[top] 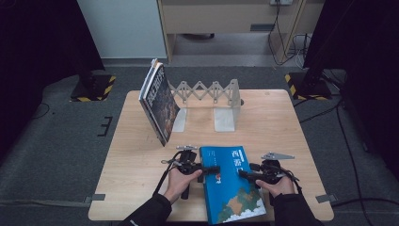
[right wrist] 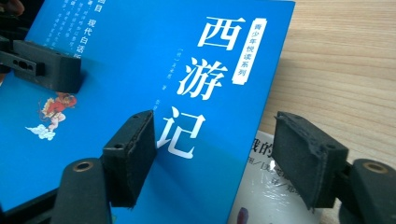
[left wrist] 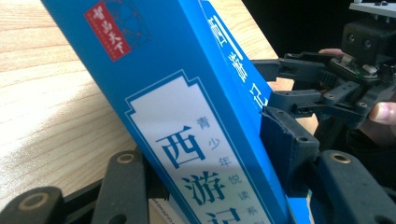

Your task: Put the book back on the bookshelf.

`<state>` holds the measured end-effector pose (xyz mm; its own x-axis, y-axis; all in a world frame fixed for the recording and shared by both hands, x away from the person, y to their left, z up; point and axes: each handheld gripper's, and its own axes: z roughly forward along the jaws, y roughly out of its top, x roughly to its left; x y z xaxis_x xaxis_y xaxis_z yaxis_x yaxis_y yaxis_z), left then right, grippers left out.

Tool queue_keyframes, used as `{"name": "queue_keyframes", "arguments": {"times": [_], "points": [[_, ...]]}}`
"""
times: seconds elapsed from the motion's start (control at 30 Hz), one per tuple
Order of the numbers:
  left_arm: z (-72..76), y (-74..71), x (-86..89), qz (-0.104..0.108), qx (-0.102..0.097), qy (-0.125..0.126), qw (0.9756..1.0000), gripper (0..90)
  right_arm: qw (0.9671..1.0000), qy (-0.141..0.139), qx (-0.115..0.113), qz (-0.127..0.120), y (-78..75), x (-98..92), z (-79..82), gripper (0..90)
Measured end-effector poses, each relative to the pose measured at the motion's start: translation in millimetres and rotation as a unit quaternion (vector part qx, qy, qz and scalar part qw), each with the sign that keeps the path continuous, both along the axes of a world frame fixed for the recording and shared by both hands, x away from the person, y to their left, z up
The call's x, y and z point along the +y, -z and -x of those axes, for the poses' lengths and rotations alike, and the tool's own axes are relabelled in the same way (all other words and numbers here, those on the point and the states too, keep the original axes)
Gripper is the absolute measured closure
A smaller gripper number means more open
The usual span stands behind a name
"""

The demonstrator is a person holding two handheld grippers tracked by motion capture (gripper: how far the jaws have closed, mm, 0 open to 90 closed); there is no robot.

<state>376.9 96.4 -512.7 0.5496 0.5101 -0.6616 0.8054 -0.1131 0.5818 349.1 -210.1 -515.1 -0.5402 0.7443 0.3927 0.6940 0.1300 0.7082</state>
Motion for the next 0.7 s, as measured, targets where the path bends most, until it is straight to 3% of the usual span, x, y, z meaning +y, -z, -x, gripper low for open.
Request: {"name": "queue_keyframes", "arguments": {"times": [0.37, 0.53, 0.7], "points": [[2.0, -7.3, -1.3, -0.006, -0.008, -0.004, 0.9999, 48.6, 0.9999, -0.001, 0.009, -0.01, -0.6, 5.7, -0.7, 33.2], [-0.2, -25.4, 2.8, -0.022, -0.038, -0.01, 0.999, 50.9, 0.9998, -0.001, -0.007, -0.019, -4.7, 9.1, -5.4, 36.9], [-0.8, -39.7, 9.9, -0.016, -0.066, -0.025, 0.9974, 53.3, 0.9985, 0.001, -0.035, -0.042, -10.4, 14.3, -10.7, 38.9]]}}
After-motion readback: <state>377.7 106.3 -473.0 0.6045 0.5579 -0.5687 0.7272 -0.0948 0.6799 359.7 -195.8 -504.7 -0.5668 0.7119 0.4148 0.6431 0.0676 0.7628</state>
